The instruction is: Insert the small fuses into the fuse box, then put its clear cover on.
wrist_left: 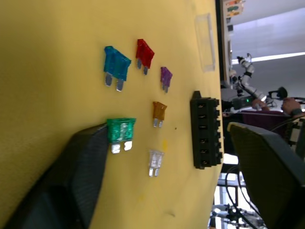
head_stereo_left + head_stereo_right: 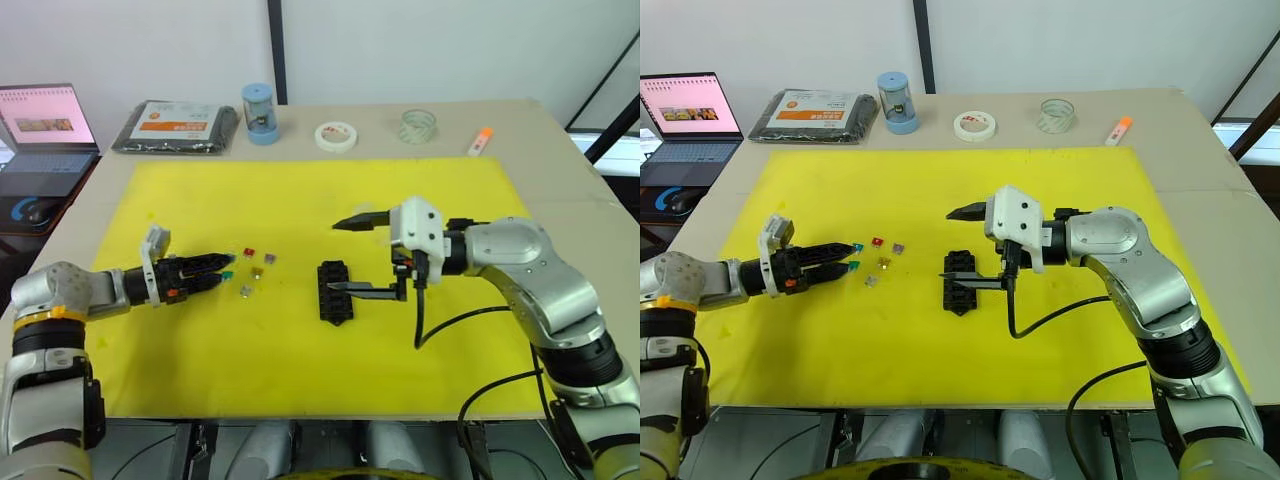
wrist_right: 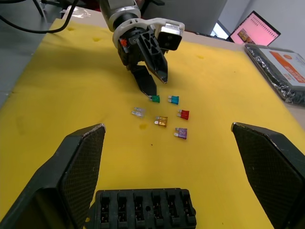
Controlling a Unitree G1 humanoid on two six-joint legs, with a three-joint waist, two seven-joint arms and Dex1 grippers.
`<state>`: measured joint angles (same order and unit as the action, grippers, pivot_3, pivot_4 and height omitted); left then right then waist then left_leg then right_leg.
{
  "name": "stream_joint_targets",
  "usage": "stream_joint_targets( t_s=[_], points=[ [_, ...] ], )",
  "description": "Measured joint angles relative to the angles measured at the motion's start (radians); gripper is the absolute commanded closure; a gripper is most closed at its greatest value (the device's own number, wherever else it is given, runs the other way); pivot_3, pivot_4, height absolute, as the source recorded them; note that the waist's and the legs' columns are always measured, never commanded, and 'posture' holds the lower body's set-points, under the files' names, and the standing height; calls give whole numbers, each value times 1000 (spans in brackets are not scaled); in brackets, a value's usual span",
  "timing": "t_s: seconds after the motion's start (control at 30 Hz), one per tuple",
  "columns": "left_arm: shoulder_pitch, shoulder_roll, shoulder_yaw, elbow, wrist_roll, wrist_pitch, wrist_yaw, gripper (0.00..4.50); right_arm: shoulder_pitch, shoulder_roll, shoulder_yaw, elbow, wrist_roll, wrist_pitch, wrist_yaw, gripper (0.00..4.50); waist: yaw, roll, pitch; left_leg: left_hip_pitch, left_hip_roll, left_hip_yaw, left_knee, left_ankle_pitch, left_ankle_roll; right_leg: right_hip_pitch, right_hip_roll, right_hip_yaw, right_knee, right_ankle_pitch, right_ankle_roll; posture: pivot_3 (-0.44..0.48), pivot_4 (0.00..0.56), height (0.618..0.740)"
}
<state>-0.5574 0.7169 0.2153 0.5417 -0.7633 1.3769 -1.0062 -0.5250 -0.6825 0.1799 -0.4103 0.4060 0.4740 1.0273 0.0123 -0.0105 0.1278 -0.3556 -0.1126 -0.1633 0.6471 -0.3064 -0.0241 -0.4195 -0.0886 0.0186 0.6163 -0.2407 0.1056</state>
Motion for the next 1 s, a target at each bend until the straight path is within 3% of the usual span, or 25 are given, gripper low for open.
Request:
stream_joint_targets(
  t_s=[0.3, 0.63, 0.83, 0.97, 1.0],
  points=[
    [43, -14, -15, -32, 44, -61, 5, 4411, 0, -1, 0, 0, 1, 3, -1, 0, -5, 0, 0, 0, 1, 0, -1, 0, 0, 0, 0, 0, 0, 0, 0, 0, 150, 740],
    [105, 24, -14, -161, 22, -38, -28, 4489, -2, 17, -15, 1, 53, 62, -18, 0, -23, 0, 0, -1, 2, 0, -1, 0, 0, -1, -1, 1, -1, 0, 0, 0, 150, 740],
    [88, 143, -43, -519, -37, -158, -194, 4489, -95, -9, -44, 4, 156, 262, -36, 0, -21, -2, 2, -2, 3, 0, -1, 0, 0, -1, -1, 1, -2, 1, -1, 0, 150, 740],
    [21, 143, -56, -673, -34, -297, -223, 4489, -151, -17, -31, 1, 175, 398, -77, 0, -22, -2, 2, -2, 3, 1, -2, 0, 0, -1, -1, 1, -3, 1, -1, 0, 150, 740],
    [12, 134, -80, -699, -13, -353, -225, 4498, -163, -8, -31, -1, 185, 424, -90, 193, -23, -2, 2, -2, 3, 1, -2, 0, 0, -1, -1, 1, -3, 1, -1, 0, 150, 740]
  ],
)
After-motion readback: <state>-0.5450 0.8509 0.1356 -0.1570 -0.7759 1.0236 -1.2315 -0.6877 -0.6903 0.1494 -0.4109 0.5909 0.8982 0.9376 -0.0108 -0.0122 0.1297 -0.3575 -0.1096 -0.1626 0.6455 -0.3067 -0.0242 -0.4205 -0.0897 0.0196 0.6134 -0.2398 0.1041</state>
